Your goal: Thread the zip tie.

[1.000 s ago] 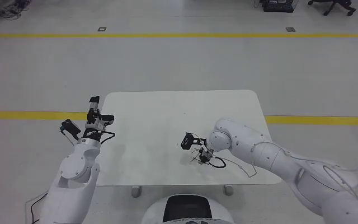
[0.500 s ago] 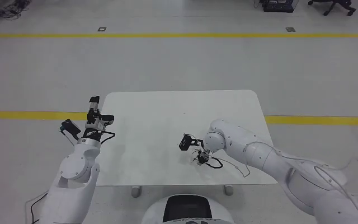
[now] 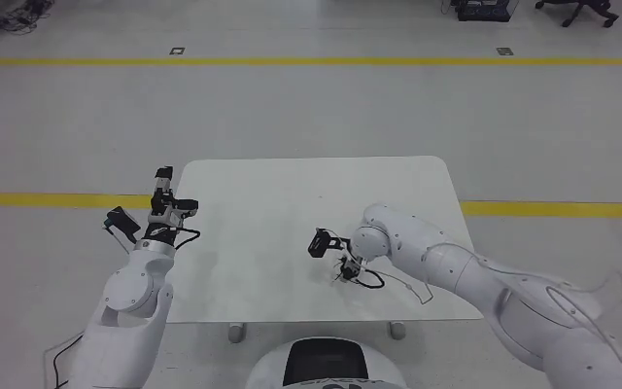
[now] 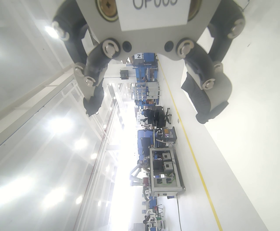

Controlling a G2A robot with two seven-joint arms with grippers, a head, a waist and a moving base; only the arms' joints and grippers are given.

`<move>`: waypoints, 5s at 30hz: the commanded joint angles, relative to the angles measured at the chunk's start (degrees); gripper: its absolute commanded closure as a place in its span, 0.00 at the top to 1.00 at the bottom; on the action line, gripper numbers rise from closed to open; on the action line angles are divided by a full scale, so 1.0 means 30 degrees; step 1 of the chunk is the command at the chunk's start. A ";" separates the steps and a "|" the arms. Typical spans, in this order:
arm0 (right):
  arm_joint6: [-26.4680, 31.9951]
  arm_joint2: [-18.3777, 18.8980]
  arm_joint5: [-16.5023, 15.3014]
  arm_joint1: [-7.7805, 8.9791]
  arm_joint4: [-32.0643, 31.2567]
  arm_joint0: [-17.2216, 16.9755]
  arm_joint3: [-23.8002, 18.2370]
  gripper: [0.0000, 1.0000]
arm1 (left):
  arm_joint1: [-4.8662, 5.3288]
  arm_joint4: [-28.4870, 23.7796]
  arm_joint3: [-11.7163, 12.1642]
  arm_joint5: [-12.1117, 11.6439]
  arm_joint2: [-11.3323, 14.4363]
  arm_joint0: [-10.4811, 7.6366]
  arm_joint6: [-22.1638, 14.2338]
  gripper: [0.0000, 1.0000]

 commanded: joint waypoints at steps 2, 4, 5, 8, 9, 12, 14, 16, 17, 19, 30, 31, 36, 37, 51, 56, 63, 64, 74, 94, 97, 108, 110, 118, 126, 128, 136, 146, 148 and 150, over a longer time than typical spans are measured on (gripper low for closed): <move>-0.0220 0.0000 0.0000 0.0215 0.0054 0.0163 0.0030 0.32 | 0.0000 0.0000 0.0000 0.0000 0.0000 0.0000 0.0000 1.00; -0.0214 0.0000 0.0000 0.0302 0.0092 0.0183 0.0025 0.31 | 0.0000 0.0000 0.0000 0.0000 0.0000 0.0000 0.0000 1.00; -0.0207 0.0000 0.0000 0.0316 0.0072 0.0176 0.0009 0.31 | 0.0000 0.0000 0.0000 0.0000 0.0000 0.0000 0.0000 1.00; -0.0028 0.0000 0.0000 0.0246 -0.0178 0.0091 0.0154 0.31 | 0.0000 0.0000 0.0000 0.0000 0.0000 0.0000 0.0000 1.00; -0.0025 0.0000 0.0000 0.0200 -0.0229 0.0067 0.0225 0.31 | 0.0000 0.0000 0.0000 0.0000 0.0000 0.0000 0.0000 1.00; 0.0015 0.0000 0.0000 0.0002 -0.0335 -0.0054 0.0550 0.31 | 0.0000 0.0000 0.0000 0.0000 0.0000 0.0000 0.0000 1.00; 0.0106 0.0000 0.0000 -0.0142 -0.0319 -0.0139 0.0704 0.32 | 0.0000 0.0000 0.0000 0.0000 0.0000 0.0000 0.0000 1.00; 0.0221 0.0000 0.0000 -0.0262 -0.0315 -0.0193 0.0798 0.32 | 0.0000 0.0000 0.0000 0.0000 0.0000 0.0000 0.0000 1.00; 0.0335 0.0000 0.0000 -0.0341 -0.0300 -0.0234 0.0836 0.32 | 0.0000 0.0000 0.0000 0.0000 0.0000 0.0000 0.0000 1.00; 0.0484 0.0000 0.0000 -0.0448 -0.0217 -0.0256 0.0879 0.32 | 0.0000 0.0000 0.0000 0.0000 0.0000 0.0000 0.0000 1.00; 0.1429 0.0000 0.0000 -0.0911 0.0516 -0.0368 0.1515 0.33 | 0.0000 0.0000 0.0000 0.0000 0.0000 0.0000 0.0000 1.00; 0.1429 0.0000 0.0000 -0.0958 0.0507 -0.0387 0.1570 0.33 | 0.0000 0.0000 0.0000 0.0000 0.0000 0.0000 0.0000 1.00; 0.1550 0.0000 0.0000 -0.1147 0.0401 -0.0463 0.1837 0.32 | 0.0000 0.0000 0.0000 0.0000 0.0000 0.0000 0.0000 1.00; 0.1577 0.0000 0.0000 -0.1184 0.0393 -0.0470 0.1892 0.32 | 0.0000 0.0000 0.0000 0.0000 0.0000 0.0000 0.0000 1.00; 0.1997 0.0000 0.0000 -0.1781 0.0557 -0.0650 0.2772 0.27 | 0.0000 0.0000 0.0000 0.0000 0.0000 0.0000 0.0000 1.00; 0.2123 0.0000 0.0000 -0.1977 0.0604 -0.0686 0.3021 0.23 | 0.0000 0.0000 0.0000 0.0000 0.0000 0.0000 0.0000 1.00; 0.2246 0.0000 0.0000 -0.2183 0.0731 -0.0677 0.3316 0.12 | 0.0000 0.0000 0.0000 0.0000 0.0000 0.0000 0.0000 1.00; 0.2256 0.0000 0.0000 -0.2200 0.0749 -0.0676 0.3340 0.07 | 0.0000 0.0000 0.0000 0.0000 0.0000 0.0000 0.0000 1.00; 0.2199 0.0000 0.0000 -0.2140 0.0743 -0.0557 0.3144 0.00 | 0.0000 0.0000 0.0000 0.0000 0.0000 0.0000 0.0000 1.00; 0.0508 0.0000 0.0000 0.0872 0.1118 -0.0067 -0.1293 0.00 | 0.0000 0.0000 0.0000 0.0000 0.0000 0.0000 0.0000 1.00; 0.0062 0.0000 0.0000 0.1615 0.1365 -0.0023 -0.2214 0.00 | 0.0000 0.0000 0.0000 0.0000 0.0000 0.0000 0.0000 1.00; -0.2886 0.0593 0.0000 0.4787 0.4308 -0.0361 -0.5375 0.00 | 0.0000 0.0000 0.0000 0.0000 0.0000 0.0000 0.0000 1.00; -0.3327 0.0736 0.0000 0.5413 0.5379 -0.0521 -0.5650 0.00 | 0.0000 0.0000 0.0000 0.0000 0.0000 0.0000 0.0000 1.00; -0.3842 0.1018 0.0000 0.6514 0.7837 -0.0906 -0.6282 0.00 | 0.0000 0.0000 0.0000 0.0000 0.0000 0.0000 0.0000 1.00; -0.3842 0.1018 0.0000 0.6514 0.7837 -0.0906 -0.6282 0.00 | 0.0000 0.0000 0.0000 0.0000 0.0000 0.0000 0.0000 1.00; -0.3842 0.1040 0.0000 0.6485 0.7984 -0.1138 -0.6316 0.00 | 0.0000 0.0000 0.0000 0.0000 0.0000 0.0000 0.0000 1.00; 0.0750 0.2442 0.0000 0.6441 1.3978 -0.1313 -0.4867 0.00 | 0.0000 0.0000 0.0000 0.0000 0.0000 0.0000 0.0000 1.00; 0.5574 0.6118 0.0000 0.5915 1.8459 -0.2899 -0.3135 0.00 | 0.0000 0.0000 0.0000 0.0000 0.0000 0.0000 0.0000 1.00; 0.5574 0.6465 0.0000 0.5758 1.8583 -0.3230 -0.3093 0.00 | 0.0000 0.0000 0.0000 0.0000 0.0000 0.0000 0.0000 1.00; 0.5574 0.6589 0.0000 0.5626 1.8699 -0.3417 -0.3032 0.00 | 0.0000 0.0000 0.0000 0.0000 0.0000 0.0000 0.0000 1.00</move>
